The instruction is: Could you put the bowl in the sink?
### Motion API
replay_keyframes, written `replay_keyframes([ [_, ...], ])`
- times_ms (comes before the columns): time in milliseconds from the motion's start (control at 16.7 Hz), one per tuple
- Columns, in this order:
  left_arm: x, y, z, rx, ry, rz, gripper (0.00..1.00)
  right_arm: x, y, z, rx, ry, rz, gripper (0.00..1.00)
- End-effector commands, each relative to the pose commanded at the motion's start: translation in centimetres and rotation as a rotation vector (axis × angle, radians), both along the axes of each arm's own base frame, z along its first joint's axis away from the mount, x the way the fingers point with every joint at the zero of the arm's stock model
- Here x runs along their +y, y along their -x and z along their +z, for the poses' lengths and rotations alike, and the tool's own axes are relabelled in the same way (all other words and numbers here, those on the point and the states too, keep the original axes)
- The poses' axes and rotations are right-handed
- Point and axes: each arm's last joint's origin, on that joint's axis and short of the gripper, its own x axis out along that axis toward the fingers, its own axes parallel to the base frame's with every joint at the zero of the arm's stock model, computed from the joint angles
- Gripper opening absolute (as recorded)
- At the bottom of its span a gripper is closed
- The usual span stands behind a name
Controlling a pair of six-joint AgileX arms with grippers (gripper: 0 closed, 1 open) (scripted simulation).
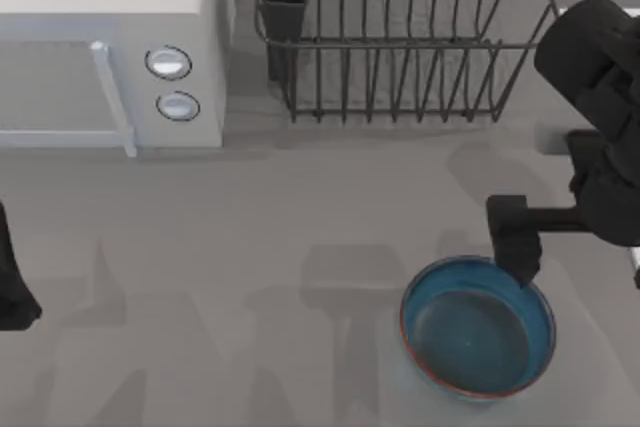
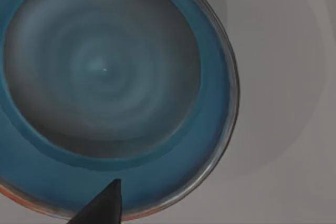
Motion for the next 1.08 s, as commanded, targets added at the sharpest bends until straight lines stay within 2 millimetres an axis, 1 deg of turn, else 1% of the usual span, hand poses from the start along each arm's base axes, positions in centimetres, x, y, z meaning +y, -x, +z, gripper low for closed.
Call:
replay_keyframes([
  [60,0.0,0.0,0.0,0.000,0.000,0.000,1.00,0.0,0.0,-0.1,0.001,0.001,0.001,1.00],
  [180,0.0,0.0,0.0,0.000,0.000,0.000,1.00,0.1,-0.1,-1.2,0.007,0.004,0.003,1.00],
  [300,0.0,0.0,0.0,0.000,0.000,0.000,1.00,0.2,-0.3,-3.1,0.007,0.004,0.004,1.00],
  [540,0.0,0.0,0.0,0.000,0.000,0.000,1.00,0.3,-0.4,-7.9,-0.009,-0.005,0.004,1.00],
  [660,0.0,0.0,0.0,0.000,0.000,0.000,1.00,0.2,-0.1,-9.5,-0.001,-0.001,0.004,1.00],
  [780,0.0,0.0,0.0,0.000,0.000,0.000,1.00,0.1,0.0,-10.0,0.002,0.002,0.004,1.00],
  [960,0.0,0.0,0.0,0.000,0.000,0.000,1.00,0.1,0.0,-10.0,0.002,0.002,0.004,1.00],
  [1080,0.0,0.0,0.0,0.000,0.000,0.000,1.00,0.1,0.0,-10.0,0.002,0.002,0.004,0.85],
])
